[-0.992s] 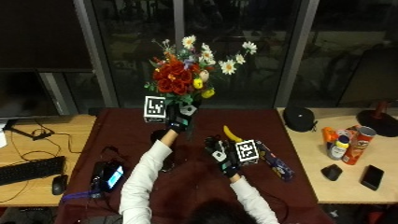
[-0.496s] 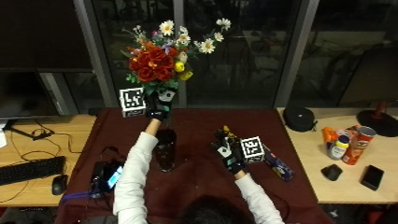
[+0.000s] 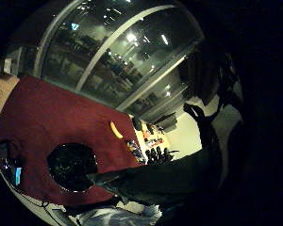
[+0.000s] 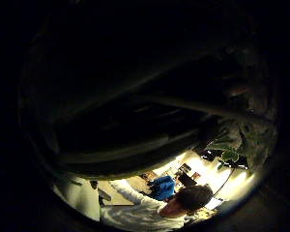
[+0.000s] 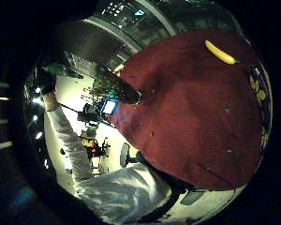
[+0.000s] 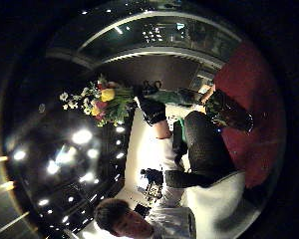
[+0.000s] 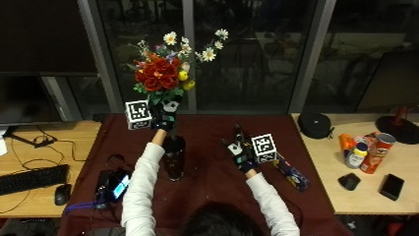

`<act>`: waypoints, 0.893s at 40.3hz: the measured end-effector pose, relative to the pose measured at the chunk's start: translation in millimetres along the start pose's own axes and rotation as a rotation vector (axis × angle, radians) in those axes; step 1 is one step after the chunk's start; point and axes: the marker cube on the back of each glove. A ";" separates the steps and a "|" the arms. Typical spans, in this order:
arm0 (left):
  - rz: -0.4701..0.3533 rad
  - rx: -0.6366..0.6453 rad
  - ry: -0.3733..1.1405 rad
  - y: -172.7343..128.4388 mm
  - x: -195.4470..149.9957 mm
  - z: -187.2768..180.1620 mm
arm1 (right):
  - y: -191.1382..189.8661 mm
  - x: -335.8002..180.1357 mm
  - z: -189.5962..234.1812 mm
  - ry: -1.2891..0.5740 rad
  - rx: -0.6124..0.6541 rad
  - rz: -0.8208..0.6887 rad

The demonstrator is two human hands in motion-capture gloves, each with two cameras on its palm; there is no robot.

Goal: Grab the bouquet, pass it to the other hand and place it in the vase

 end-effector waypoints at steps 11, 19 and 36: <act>-0.163 -0.205 -0.037 24.0 -79.5 -4.8 | 0.0 4.6 4.5 0.003 -0.028 0.016; -0.340 -0.530 -0.168 82.5 -186.3 -58.3 | 9.2 30.2 -0.3 0.066 -0.062 0.069; -0.310 -0.467 -0.111 82.6 -177.8 -92.6 | 3.5 84.9 -15.8 0.084 -0.093 0.175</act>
